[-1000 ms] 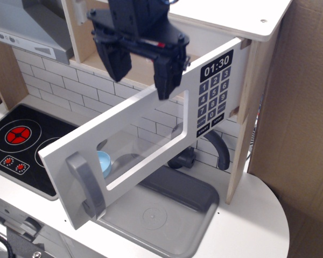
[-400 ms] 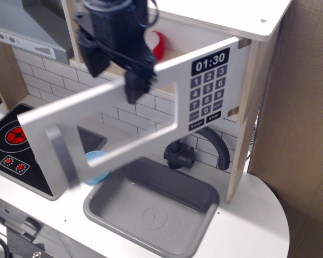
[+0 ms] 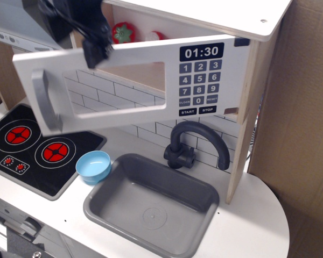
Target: Close microwave
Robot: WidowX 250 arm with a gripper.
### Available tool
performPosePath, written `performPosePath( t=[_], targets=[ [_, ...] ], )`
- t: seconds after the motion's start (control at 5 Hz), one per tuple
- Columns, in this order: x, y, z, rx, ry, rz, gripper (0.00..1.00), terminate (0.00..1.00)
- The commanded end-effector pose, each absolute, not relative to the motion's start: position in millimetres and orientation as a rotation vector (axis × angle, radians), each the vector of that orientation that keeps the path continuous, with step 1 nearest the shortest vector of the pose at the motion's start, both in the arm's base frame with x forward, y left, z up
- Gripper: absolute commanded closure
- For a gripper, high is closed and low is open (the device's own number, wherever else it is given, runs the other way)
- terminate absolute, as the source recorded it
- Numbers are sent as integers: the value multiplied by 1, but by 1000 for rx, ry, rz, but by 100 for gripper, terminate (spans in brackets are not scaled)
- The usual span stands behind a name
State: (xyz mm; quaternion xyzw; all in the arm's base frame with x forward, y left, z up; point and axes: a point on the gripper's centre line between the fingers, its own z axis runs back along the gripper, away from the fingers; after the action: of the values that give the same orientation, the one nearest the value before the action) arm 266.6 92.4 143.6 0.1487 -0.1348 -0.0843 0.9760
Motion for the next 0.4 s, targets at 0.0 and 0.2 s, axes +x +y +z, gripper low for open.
performPosePath(
  t=[0.0,0.2],
  targets=[
    [240,57,172,405,-281,115,0,0],
    [242,46,144,283,-245,190,0,0]
  ],
)
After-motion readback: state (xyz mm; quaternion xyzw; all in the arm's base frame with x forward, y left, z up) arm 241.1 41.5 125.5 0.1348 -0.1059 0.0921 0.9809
